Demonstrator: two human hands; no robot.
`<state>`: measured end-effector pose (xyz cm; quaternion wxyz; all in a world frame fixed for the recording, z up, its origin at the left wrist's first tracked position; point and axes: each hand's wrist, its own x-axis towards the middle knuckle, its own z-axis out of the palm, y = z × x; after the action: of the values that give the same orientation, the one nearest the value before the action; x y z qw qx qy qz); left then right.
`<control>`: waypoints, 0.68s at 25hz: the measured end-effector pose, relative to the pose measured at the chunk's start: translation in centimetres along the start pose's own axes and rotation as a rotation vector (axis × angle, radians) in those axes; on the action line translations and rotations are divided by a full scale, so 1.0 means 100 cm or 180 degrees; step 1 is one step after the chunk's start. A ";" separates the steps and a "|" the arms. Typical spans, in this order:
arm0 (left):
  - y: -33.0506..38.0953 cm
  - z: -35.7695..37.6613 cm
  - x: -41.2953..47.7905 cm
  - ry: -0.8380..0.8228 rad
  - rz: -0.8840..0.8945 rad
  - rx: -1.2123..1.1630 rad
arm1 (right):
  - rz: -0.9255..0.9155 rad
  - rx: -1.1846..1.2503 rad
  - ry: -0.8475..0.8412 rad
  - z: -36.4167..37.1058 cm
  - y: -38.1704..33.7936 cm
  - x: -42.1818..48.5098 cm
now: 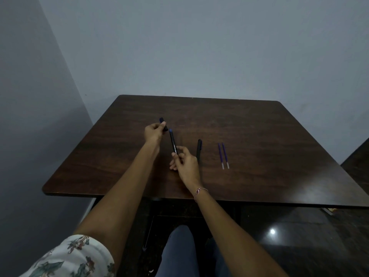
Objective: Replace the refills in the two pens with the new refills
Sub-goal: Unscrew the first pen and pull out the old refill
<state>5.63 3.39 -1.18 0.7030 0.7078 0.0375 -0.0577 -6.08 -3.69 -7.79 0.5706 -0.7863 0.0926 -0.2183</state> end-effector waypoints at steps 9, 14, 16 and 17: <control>-0.030 -0.007 -0.004 0.0612 -0.0378 0.2399 | -0.0209 -0.0305 0.0511 -0.003 0.000 0.000; -0.036 -0.007 -0.010 0.0655 -0.0058 0.2676 | -0.0210 -0.0198 0.0346 0.000 0.001 0.001; -0.037 -0.006 -0.011 0.0709 0.0032 0.2769 | -0.0248 -0.0228 0.0296 0.000 0.001 0.000; -0.038 -0.005 -0.011 0.0726 0.0066 0.2831 | -0.0244 -0.0232 0.0275 0.000 0.001 0.001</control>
<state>4.09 3.95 -4.79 0.3228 0.9430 0.0791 0.0172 -6.01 -3.72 -7.88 0.5283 -0.7993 0.0948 -0.2702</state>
